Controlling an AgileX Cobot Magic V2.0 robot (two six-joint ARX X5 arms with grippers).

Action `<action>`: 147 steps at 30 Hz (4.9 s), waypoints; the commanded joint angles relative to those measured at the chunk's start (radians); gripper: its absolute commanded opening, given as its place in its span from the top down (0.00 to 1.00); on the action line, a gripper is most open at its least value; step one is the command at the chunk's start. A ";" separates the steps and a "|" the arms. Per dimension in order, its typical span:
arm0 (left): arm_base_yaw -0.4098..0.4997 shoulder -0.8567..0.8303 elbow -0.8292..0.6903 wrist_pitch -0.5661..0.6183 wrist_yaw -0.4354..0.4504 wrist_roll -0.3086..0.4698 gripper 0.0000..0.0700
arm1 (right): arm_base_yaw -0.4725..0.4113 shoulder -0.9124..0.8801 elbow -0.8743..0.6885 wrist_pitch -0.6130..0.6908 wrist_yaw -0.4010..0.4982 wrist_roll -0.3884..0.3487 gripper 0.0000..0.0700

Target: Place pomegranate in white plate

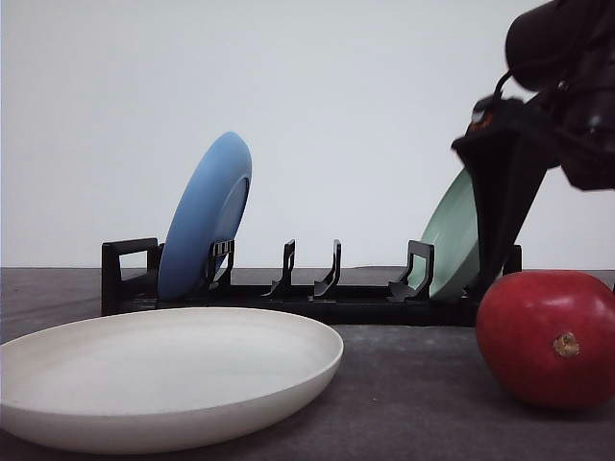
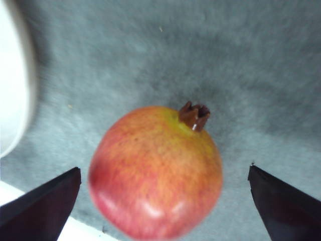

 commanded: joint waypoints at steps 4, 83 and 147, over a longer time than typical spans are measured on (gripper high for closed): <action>-0.016 -0.001 0.017 0.004 -0.003 0.006 0.09 | 0.032 0.063 0.011 0.036 0.002 0.041 0.00; -0.016 -0.001 0.017 0.003 -0.052 -0.016 0.09 | 0.550 0.495 0.623 0.056 0.102 0.049 0.00; -0.015 -0.001 0.017 0.115 -0.213 0.105 1.00 | 0.538 -1.102 0.044 0.058 0.630 0.008 0.99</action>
